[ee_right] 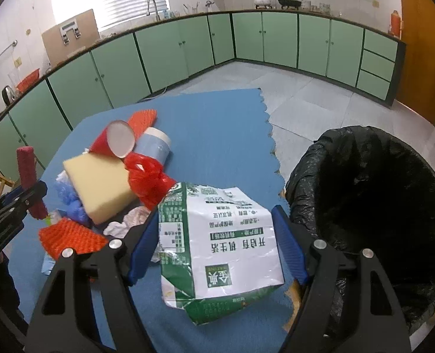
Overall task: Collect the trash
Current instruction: 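Carry both items over the bin and open both tools to drop them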
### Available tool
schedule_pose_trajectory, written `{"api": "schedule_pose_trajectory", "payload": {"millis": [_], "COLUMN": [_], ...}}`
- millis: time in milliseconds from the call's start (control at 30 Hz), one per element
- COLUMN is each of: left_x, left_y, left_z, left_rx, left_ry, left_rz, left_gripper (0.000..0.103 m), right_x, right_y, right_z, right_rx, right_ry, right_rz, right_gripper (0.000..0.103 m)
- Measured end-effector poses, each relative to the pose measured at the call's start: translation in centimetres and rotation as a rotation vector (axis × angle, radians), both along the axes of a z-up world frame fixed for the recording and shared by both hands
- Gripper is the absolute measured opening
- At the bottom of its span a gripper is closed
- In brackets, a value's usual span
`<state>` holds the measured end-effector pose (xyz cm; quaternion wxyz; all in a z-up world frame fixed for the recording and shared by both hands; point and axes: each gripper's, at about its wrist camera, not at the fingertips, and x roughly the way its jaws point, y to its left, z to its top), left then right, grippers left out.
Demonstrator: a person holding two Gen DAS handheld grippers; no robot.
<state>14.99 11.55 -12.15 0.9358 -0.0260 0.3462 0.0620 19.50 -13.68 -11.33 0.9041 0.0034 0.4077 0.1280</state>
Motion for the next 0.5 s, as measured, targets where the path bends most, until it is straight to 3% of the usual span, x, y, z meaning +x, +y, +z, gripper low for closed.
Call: {"api": "schedule_pose_trajectory", "payload": {"millis": [233,500], "left_x": [-0.4,1.0], "left_y": [-2.6,-8.3], "left_z": [1.8,3.3], "left_rx": [-0.010,-0.032], "left_ry": [-0.029,-0.066], "left_rz": [-0.068,-0.201], "left_gripper": [0.043,0.043], "right_x": [-2.0,-2.7], "right_y": [-1.9,-7.3], "right_z": [2.5,4.9], "right_rx": [0.018,0.028], "right_ry": [-0.059,-0.124], "right_rz": [-0.021,-0.115], "right_gripper": [0.072,0.072]}}
